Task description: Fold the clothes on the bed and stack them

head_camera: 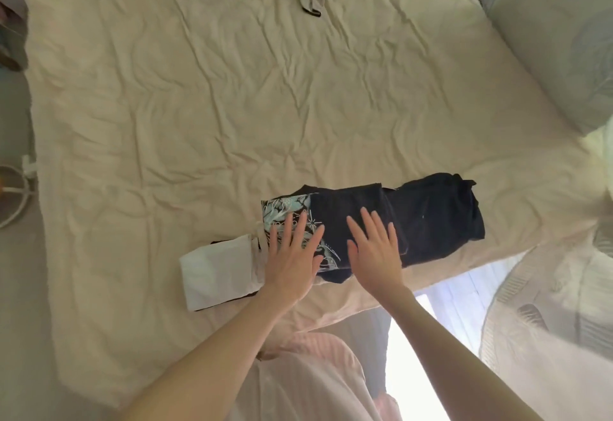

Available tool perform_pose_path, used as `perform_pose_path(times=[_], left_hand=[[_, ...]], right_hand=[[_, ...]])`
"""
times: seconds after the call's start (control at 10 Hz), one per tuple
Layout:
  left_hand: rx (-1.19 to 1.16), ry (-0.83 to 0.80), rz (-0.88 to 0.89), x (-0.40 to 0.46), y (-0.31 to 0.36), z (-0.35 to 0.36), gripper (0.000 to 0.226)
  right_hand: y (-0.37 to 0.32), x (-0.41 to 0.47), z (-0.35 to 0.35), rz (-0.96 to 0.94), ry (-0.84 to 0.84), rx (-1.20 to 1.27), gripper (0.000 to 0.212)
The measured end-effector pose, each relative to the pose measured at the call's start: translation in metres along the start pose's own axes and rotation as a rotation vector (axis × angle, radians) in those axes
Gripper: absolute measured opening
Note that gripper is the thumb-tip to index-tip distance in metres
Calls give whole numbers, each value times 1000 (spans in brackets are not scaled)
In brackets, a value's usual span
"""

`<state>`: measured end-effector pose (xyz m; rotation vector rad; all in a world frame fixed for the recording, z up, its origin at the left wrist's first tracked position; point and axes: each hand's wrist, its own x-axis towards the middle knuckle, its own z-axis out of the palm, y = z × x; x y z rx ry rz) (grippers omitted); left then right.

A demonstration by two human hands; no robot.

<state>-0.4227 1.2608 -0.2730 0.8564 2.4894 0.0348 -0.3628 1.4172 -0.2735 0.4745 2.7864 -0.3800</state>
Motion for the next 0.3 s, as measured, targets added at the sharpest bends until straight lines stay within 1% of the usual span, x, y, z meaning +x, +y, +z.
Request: perform_pose_path(times=[0.1,0.2,0.3], left_hand=[[27,-72,-7,1,-1,18,58],[41,-63,-22,1,-3,25,58],[15,-87,-16,2,-1,25,57]], right_hand=[[3,3,3,84,-225,50,47],[2,15,-31,210,-94,388,34],[13,23,-109,53,295,977,19]])
